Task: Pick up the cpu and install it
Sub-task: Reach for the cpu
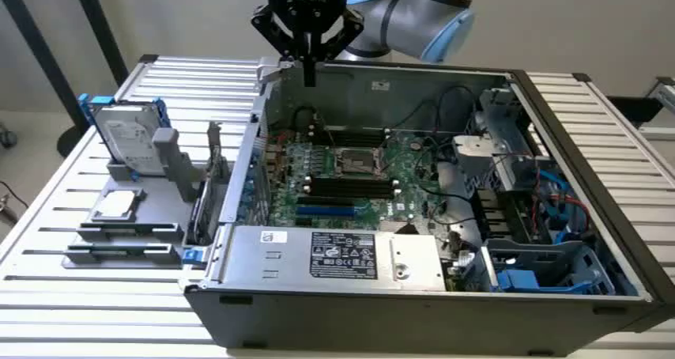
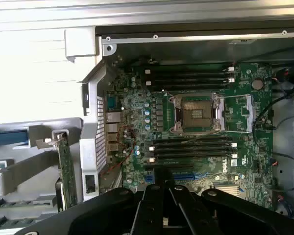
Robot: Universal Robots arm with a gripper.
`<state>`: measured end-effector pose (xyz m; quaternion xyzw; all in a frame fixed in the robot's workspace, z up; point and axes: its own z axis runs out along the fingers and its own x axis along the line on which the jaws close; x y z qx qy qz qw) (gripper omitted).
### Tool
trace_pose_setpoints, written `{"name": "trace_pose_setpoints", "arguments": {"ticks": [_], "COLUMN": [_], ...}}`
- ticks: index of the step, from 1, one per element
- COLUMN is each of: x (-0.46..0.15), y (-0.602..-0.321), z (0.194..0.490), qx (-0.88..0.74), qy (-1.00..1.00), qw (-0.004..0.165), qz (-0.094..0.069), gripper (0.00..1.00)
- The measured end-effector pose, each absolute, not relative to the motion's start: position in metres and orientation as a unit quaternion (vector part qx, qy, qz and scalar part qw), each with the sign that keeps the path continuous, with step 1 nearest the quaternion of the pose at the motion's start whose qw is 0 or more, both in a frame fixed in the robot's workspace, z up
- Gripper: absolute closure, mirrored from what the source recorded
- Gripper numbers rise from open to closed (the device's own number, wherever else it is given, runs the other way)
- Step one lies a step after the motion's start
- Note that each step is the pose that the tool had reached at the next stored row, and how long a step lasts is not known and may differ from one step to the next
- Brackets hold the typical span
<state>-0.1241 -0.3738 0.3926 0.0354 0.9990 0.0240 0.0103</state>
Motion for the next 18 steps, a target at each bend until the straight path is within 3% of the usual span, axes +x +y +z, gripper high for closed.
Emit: {"name": "trace_pose_setpoints", "arguments": {"ticks": [18], "x": [-0.141], "y": [-0.37], "z": [0.393], "qx": [0.035], "qy": [0.999], "qw": [0.01], "qz": [0.024], "gripper": [0.89]}}
